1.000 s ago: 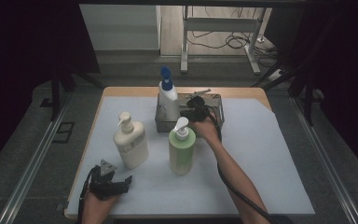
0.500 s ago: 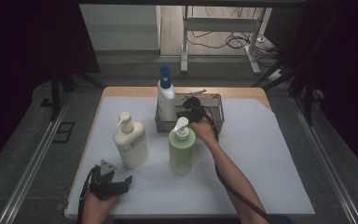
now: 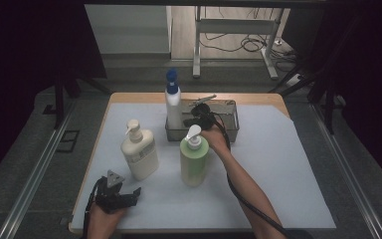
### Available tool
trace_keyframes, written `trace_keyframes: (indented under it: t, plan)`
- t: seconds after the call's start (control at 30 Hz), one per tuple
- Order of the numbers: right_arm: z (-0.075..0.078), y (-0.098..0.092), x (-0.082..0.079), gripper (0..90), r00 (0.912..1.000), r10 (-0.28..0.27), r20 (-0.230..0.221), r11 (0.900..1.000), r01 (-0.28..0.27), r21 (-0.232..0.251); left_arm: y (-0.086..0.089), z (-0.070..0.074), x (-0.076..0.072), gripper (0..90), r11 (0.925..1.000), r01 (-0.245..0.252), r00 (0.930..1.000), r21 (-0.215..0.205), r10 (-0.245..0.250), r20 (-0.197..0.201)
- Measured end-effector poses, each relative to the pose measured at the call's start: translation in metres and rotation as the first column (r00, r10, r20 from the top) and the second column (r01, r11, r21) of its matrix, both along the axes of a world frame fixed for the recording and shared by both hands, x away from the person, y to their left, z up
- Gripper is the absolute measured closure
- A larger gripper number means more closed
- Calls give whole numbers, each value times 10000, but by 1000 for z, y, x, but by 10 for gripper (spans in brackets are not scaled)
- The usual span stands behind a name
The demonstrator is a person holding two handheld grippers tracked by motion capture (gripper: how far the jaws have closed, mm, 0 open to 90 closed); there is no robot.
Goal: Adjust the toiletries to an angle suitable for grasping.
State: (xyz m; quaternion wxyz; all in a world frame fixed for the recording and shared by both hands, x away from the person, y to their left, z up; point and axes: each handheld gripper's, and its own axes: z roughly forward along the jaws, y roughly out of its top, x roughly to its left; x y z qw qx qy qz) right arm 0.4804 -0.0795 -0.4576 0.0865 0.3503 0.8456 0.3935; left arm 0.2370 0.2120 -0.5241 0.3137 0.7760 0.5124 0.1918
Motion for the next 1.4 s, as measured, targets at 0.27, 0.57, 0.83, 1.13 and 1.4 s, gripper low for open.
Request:
trace_keyframes:
  t: [0.27, 0.57, 0.83, 1.13, 1.4]
  plan:
    - [1, 2, 0, 888, 9999, 112, -99, 9998, -111, 149, 0, 0, 0, 131, 10000, 9, 10000, 10, -9, -2]
    - [1, 2, 0, 870, 10000, 86, -37, 10000, -86, -1, 0, 0, 0, 131, 10000, 4, 10000, 3, -4, 0]
    - [8, -2, -3, 822, 9998, 142, 135, 9999, -141, -62, 0, 0, 0, 131, 10000, 2, 10000, 4, -2, 8]
    - [18, -13, -11, 719, 9989, 83, 471, 9999, -76, -143, 0, 0, 0, 131, 10000, 2, 10000, -1, -2, 0]
    - [29, -22, -19, 520, 9972, 166, 735, 9998, -161, -67, 0, 0, 0, 131, 10000, 2, 10000, 0, -2, 1]
